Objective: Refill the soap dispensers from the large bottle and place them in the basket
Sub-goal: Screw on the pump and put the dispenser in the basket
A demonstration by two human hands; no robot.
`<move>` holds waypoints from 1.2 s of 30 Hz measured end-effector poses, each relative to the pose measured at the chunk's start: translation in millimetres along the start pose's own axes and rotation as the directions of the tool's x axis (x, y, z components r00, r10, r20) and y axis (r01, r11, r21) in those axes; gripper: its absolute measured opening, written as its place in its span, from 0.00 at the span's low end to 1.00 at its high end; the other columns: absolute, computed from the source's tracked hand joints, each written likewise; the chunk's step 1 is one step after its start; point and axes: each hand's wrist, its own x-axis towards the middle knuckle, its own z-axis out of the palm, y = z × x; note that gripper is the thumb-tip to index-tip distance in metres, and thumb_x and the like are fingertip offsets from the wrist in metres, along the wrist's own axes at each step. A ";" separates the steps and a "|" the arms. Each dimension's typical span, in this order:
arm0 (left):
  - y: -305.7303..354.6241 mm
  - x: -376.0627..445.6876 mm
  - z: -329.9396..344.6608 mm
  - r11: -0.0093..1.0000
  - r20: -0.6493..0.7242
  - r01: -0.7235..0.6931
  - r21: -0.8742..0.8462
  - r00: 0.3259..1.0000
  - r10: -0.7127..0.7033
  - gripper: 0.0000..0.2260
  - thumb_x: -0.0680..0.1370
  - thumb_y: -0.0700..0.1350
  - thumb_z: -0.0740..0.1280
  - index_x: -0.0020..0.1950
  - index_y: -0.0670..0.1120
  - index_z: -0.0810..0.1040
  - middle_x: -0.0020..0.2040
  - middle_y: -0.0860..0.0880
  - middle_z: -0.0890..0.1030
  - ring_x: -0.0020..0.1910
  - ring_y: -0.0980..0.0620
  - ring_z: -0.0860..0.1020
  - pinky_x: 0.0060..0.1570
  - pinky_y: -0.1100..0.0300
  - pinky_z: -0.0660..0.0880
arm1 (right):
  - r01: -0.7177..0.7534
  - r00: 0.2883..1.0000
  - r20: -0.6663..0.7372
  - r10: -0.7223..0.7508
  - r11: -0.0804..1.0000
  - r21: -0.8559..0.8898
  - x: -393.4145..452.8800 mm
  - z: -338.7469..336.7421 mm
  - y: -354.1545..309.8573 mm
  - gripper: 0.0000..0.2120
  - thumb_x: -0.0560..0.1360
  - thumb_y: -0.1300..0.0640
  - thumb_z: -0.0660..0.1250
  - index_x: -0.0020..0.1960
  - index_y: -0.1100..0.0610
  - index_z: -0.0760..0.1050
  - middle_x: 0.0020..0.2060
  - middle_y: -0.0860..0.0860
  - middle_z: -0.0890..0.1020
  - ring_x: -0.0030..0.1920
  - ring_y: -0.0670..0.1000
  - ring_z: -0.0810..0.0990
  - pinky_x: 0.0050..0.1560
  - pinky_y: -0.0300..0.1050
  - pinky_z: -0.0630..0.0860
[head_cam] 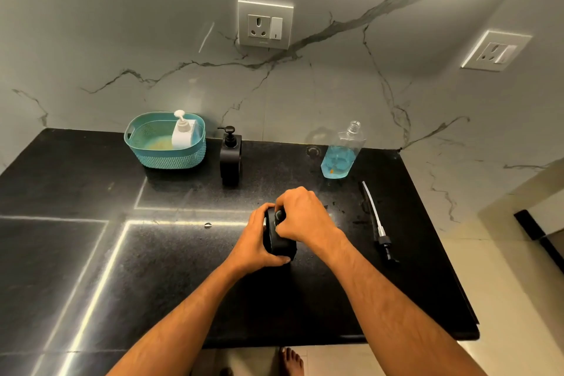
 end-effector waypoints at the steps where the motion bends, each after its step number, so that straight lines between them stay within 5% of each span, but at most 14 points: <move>1: -0.1 -0.1 0.2 1.000 0.002 -0.003 -0.001 1.000 0.003 0.50 0.60 0.50 0.85 0.70 0.75 0.57 0.72 0.57 0.69 0.67 0.56 0.77 0.64 0.56 0.78 | -0.002 1.000 0.003 0.002 1.000 0.006 1.5 -0.8 0.1 0.07 0.63 0.59 0.71 0.41 0.55 0.82 0.35 0.51 0.82 0.36 0.52 0.81 0.39 0.48 0.83; 11: 0.1 -0.1 0.3 1.000 -0.005 -0.013 -0.017 1.000 0.013 0.50 0.61 0.47 0.85 0.70 0.74 0.58 0.71 0.60 0.70 0.67 0.60 0.76 0.61 0.62 0.78 | 0.069 0.996 0.058 -0.065 0.995 -0.073 2.7 0.5 -3.1 0.08 0.67 0.64 0.70 0.44 0.56 0.83 0.38 0.53 0.83 0.40 0.54 0.82 0.43 0.48 0.83; 13: 1.3 -0.7 -0.2 1.000 -0.004 -0.016 -0.015 1.000 0.016 0.49 0.62 0.46 0.85 0.68 0.75 0.59 0.70 0.61 0.69 0.66 0.62 0.76 0.59 0.65 0.77 | 0.038 0.999 0.037 -0.035 0.993 -0.111 5.4 -1.6 -3.3 0.04 0.66 0.58 0.72 0.41 0.56 0.81 0.33 0.52 0.81 0.37 0.54 0.81 0.38 0.47 0.81; 17: -2.0 -0.5 -0.7 1.000 0.020 -0.010 -0.011 1.000 0.010 0.49 0.61 0.48 0.85 0.71 0.70 0.59 0.71 0.58 0.67 0.67 0.63 0.73 0.61 0.66 0.76 | -0.017 1.000 -0.010 0.015 0.963 -0.268 5.6 -2.2 2.1 0.27 0.68 0.29 0.71 0.36 0.54 0.72 0.29 0.48 0.72 0.33 0.52 0.75 0.35 0.46 0.72; 19: -4.5 0.5 -0.6 1.000 0.024 0.007 -0.009 1.000 -0.006 0.51 0.60 0.50 0.86 0.75 0.65 0.59 0.73 0.58 0.66 0.69 0.60 0.72 0.64 0.62 0.76 | -0.013 0.999 -0.047 0.000 0.960 -0.278 2.4 -1.2 5.5 0.32 0.65 0.23 0.69 0.36 0.53 0.70 0.31 0.48 0.74 0.35 0.52 0.77 0.36 0.46 0.72; 22: -8.8 0.9 0.8 1.000 0.031 0.020 -0.014 0.999 -0.020 0.52 0.61 0.50 0.85 0.78 0.58 0.59 0.73 0.56 0.67 0.70 0.60 0.72 0.65 0.63 0.74 | 0.073 0.993 -0.078 -0.086 0.986 -0.151 -4.6 0.0 5.5 0.32 0.66 0.28 0.73 0.56 0.53 0.77 0.44 0.49 0.82 0.48 0.53 0.81 0.44 0.49 0.75; 24: -10.3 1.7 0.8 1.000 0.035 0.019 -0.009 0.999 -0.019 0.52 0.61 0.50 0.85 0.78 0.57 0.59 0.73 0.56 0.67 0.71 0.62 0.70 0.65 0.64 0.73 | 0.101 0.990 -0.084 -0.114 0.985 -0.143 -9.5 -0.9 1.5 0.40 0.67 0.30 0.73 0.69 0.53 0.71 0.47 0.50 0.83 0.51 0.54 0.82 0.45 0.50 0.75; 29: -7.6 2.2 1.4 1.000 0.042 0.015 -0.004 0.999 -0.015 0.53 0.61 0.51 0.86 0.77 0.59 0.57 0.73 0.57 0.65 0.70 0.67 0.69 0.67 0.63 0.74 | 0.022 0.994 -0.110 -0.029 0.998 -0.065 -8.8 -9.3 16.8 0.48 0.65 0.26 0.70 0.76 0.51 0.63 0.49 0.49 0.84 0.52 0.54 0.83 0.52 0.54 0.81; 33: -10.7 2.0 2.2 1.000 0.019 -0.002 -0.006 1.000 0.002 0.53 0.59 0.51 0.86 0.75 0.64 0.58 0.72 0.56 0.67 0.69 0.53 0.75 0.66 0.49 0.78 | 0.102 0.979 0.144 -0.144 0.958 0.267 -7.7 -0.6 40.7 0.48 0.66 0.55 0.82 0.79 0.45 0.60 0.62 0.47 0.80 0.61 0.48 0.78 0.62 0.51 0.78; 36: -12.5 3.0 2.6 1.000 0.004 -0.019 0.005 1.000 0.019 0.52 0.60 0.51 0.86 0.77 0.61 0.60 0.72 0.55 0.68 0.70 0.51 0.75 0.66 0.48 0.78 | 0.131 0.966 0.178 -0.185 0.952 0.277 -10.4 8.8 48.9 0.50 0.66 0.62 0.81 0.80 0.43 0.59 0.63 0.48 0.77 0.57 0.46 0.76 0.59 0.43 0.78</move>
